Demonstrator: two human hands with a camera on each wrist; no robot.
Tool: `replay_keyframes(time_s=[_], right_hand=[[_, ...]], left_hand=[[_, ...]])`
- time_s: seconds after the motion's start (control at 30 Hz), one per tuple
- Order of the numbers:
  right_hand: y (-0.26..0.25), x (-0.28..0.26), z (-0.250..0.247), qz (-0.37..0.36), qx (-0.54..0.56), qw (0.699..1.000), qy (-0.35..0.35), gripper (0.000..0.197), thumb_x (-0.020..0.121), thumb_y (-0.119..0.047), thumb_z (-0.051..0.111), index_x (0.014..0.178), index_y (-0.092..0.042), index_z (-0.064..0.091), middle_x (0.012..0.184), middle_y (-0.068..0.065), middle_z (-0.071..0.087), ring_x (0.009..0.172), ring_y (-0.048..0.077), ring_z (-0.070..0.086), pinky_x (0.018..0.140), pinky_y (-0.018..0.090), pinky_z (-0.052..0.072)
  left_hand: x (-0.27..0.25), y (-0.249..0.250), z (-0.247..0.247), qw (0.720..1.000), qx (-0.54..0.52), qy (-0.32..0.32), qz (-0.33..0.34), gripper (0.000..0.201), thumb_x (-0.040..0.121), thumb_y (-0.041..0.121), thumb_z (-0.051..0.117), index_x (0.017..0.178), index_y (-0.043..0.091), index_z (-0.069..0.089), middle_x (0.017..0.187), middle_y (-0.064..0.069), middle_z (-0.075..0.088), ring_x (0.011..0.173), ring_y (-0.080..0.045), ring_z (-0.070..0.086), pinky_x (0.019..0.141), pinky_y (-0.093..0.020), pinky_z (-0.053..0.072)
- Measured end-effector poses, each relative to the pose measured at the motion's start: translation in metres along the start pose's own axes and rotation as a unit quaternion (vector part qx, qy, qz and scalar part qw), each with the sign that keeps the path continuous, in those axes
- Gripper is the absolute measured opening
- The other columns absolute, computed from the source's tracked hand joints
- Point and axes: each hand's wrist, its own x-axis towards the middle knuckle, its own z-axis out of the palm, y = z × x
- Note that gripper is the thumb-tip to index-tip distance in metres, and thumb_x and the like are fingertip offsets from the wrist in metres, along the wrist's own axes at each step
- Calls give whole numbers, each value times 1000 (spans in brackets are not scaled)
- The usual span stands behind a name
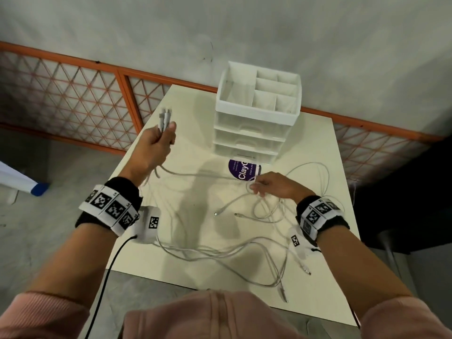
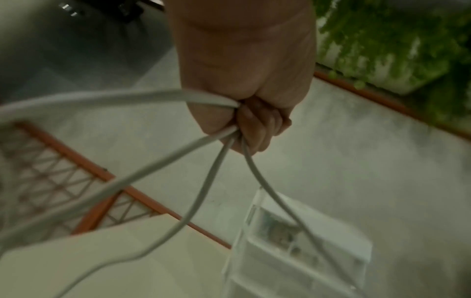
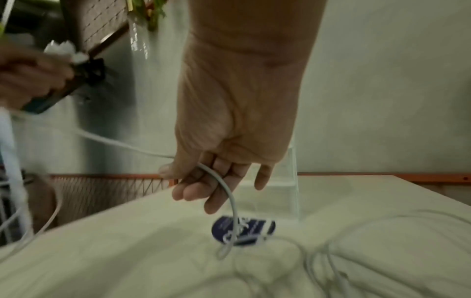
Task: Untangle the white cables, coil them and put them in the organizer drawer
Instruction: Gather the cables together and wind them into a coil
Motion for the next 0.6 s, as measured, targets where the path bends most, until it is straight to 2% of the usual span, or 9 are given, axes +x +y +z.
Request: replay_keyframes(time_s=[0.07, 0.1, 0.13, 0.2, 0.23, 0.3, 0.37, 0.47, 0.6], right_hand=[[-18, -2, -10, -37, 32, 998, 28, 33, 95, -34, 52, 85, -8, 69, 64, -2, 58, 64, 11, 54, 67, 24, 40], [-32, -2, -14, -60, 42, 997, 33, 33, 96, -32, 51, 84, -8, 70, 61, 0, 55, 63, 12, 52, 64, 20, 39], [-47, 0, -16, -78, 46, 995, 33, 32, 96, -30, 50, 83, -8, 70, 58, 1, 52, 62, 13, 50, 61, 16, 38], [-69, 4, -20, -97, 18, 995, 27, 31, 96, -30, 51, 81, -11, 71, 54, 1, 49, 59, 14, 48, 55, 12, 36], [-76, 4, -21, -95, -4, 995, 27, 31, 95, -32, 52, 78, -14, 71, 52, -1, 49, 57, 12, 48, 55, 13, 37], [-78, 2, -25, -78, -25, 996, 34, 32, 94, -35, 53, 68, -23, 66, 48, -8, 47, 52, 5, 47, 56, 15, 36], [-70, -4, -28, -67, -3, 997, 36, 32, 93, -38, 54, 64, -27, 63, 46, -9, 46, 48, 1, 45, 56, 14, 35], [-48, -13, -31, -50, 31, 997, 46, 32, 94, -39, 52, 72, -19, 63, 55, -5, 46, 52, 5, 42, 57, 18, 33], [-27, -20, -38, -16, 29, 993, 115, 37, 96, -39, 46, 85, -8, 64, 61, -13, 50, 62, 7, 48, 63, 23, 36]], left_hand=[[-2, -5, 11, 990, 137, -36, 30, 30, 92, 41, 55, 65, 27, 58, 50, 1, 41, 38, -3, 33, 44, -25, 28], [-5, -6, 22, 982, 169, -75, 38, 21, 88, 40, 60, 69, 31, 62, 52, -2, 48, 40, -3, 36, 47, -23, 30], [-9, -6, 34, 978, 175, -113, 31, 12, 85, 39, 65, 74, 33, 65, 51, -1, 50, 40, -2, 37, 47, -20, 31], [-14, -5, 54, 974, 153, -165, 3, 11, 81, 37, 71, 83, 27, 70, 41, 9, 40, 38, -4, 33, 43, -15, 26], [-16, -4, 61, 973, 147, -180, 4, 13, 82, 35, 70, 82, 22, 72, 40, 10, 38, 39, -5, 31, 43, -15, 25], [-16, -2, 67, 967, 164, -193, 33, 17, 87, 29, 65, 77, 18, 73, 44, 8, 44, 44, -6, 36, 48, -16, 29], [-14, 0, 64, 971, 183, -143, 63, 20, 90, 26, 62, 75, 16, 72, 46, 6, 45, 43, -4, 42, 50, -13, 32], [-6, -5, 51, 982, 173, -16, 78, 20, 90, 25, 62, 75, 14, 69, 50, 7, 46, 42, 0, 47, 48, -16, 31], [-3, -16, 39, 970, 210, 96, 72, 28, 92, 23, 59, 86, -1, 72, 62, -11, 58, 51, -14, 50, 49, -22, 30]])
